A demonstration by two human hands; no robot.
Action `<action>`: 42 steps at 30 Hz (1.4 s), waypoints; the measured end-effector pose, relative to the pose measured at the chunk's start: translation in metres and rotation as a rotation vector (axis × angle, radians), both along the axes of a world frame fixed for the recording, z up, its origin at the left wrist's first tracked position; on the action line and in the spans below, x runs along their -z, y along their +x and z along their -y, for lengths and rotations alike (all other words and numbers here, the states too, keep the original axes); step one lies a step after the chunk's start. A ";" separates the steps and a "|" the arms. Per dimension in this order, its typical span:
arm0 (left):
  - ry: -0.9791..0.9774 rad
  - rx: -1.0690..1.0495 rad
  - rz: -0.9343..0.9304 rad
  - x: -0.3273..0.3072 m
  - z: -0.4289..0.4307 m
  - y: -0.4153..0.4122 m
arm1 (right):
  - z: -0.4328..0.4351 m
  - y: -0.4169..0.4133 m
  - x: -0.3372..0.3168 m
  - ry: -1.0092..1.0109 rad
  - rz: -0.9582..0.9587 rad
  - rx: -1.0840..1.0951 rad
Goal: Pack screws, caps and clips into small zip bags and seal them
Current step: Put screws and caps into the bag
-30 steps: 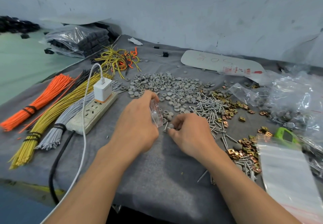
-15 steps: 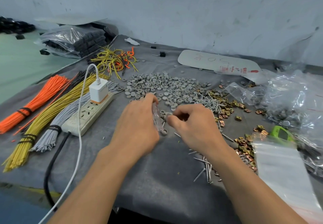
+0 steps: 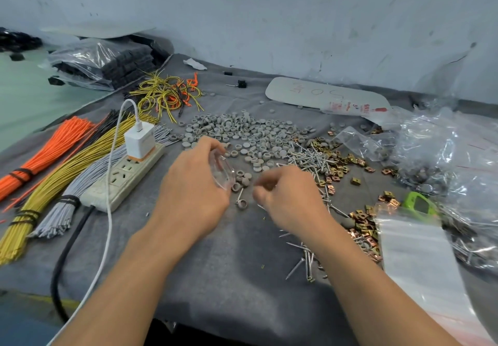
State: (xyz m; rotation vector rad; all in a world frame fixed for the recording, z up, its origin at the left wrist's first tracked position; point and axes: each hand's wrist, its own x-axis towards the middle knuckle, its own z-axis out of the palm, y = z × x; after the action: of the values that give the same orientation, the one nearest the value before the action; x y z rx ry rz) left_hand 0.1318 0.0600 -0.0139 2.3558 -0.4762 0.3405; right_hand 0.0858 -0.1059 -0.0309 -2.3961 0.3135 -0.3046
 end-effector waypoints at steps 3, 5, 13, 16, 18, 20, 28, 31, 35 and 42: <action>0.000 -0.044 -0.006 0.000 -0.005 0.003 | -0.012 0.000 0.009 -0.193 -0.161 -0.076; 0.009 -0.057 -0.018 0.001 -0.006 0.004 | -0.019 0.001 0.008 -0.287 -0.174 -0.072; 0.085 -0.061 -0.060 0.004 -0.005 0.007 | -0.033 -0.002 0.012 -0.262 -0.053 -0.098; 0.099 -0.049 -0.060 0.004 -0.006 0.007 | -0.036 0.001 0.014 -0.264 -0.051 -0.089; 0.128 -0.050 -0.046 0.006 -0.005 0.008 | -0.033 0.001 0.014 -0.233 -0.041 -0.050; 0.177 -0.058 -0.008 0.009 -0.005 0.008 | -0.027 0.000 0.011 -0.128 0.030 -0.003; 0.167 0.168 -0.017 0.009 0.009 0.000 | -0.031 0.005 0.000 0.215 0.247 -0.076; 0.072 0.160 -0.025 0.007 0.008 0.001 | -0.027 0.008 0.000 0.375 0.229 -0.092; 0.061 -0.017 0.129 0.006 0.001 0.004 | -0.007 0.015 0.002 0.313 0.276 0.067; 0.044 -0.101 0.141 0.004 -0.010 0.009 | -0.023 0.024 0.023 -0.355 -0.081 -0.146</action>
State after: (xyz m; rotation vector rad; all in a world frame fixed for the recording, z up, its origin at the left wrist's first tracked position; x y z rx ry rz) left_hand 0.1408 0.0699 -0.0180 2.4136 -0.4354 0.5516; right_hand 0.1101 -0.0834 -0.0538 -2.7689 0.1267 -0.2099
